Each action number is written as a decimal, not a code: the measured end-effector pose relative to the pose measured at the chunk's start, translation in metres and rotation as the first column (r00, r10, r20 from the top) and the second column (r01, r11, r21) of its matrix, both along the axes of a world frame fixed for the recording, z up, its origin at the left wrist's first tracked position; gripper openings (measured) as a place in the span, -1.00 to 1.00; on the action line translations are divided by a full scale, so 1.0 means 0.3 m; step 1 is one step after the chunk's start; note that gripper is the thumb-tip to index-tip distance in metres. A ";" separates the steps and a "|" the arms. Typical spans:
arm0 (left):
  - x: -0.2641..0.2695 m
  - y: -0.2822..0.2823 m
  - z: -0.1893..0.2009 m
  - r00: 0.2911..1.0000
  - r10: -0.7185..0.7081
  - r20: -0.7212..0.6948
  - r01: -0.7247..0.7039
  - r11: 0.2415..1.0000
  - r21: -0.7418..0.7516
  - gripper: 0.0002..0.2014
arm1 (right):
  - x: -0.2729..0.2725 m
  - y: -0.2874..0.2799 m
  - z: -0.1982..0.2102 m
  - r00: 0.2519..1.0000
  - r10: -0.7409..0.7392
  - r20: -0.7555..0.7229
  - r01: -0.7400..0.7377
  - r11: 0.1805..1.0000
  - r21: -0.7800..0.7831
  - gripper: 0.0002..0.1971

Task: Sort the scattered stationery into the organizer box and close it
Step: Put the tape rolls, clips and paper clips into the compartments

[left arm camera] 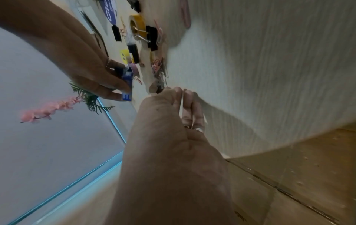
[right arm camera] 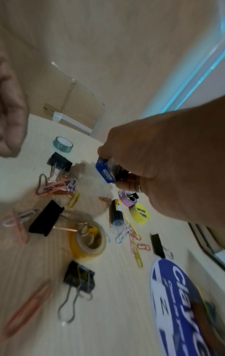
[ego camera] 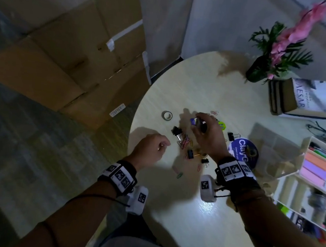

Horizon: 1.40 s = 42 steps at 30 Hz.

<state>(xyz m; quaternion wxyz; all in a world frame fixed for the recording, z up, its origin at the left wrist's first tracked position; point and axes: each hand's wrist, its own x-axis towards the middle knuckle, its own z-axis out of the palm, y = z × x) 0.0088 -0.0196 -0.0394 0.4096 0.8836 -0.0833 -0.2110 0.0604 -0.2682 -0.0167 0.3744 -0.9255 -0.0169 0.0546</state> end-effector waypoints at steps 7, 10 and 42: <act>0.173 -0.061 0.041 0.975 -0.059 0.215 -0.002 0.963 0.270 -0.50 | -0.171 -0.085 0.019 0.985 -0.123 -0.121 0.144 0.972 0.183 -0.73; 0.252 -0.068 0.026 0.974 -0.145 0.174 0.072 0.926 0.370 -0.35 | -0.202 -0.103 0.032 0.988 -0.106 -0.112 0.129 0.966 0.222 -0.72; -0.227 -0.875 0.374 0.845 -0.485 0.225 0.480 0.874 0.082 -0.85 | -0.848 -0.703 0.349 0.710 -0.700 -0.081 0.704 0.698 0.130 -0.71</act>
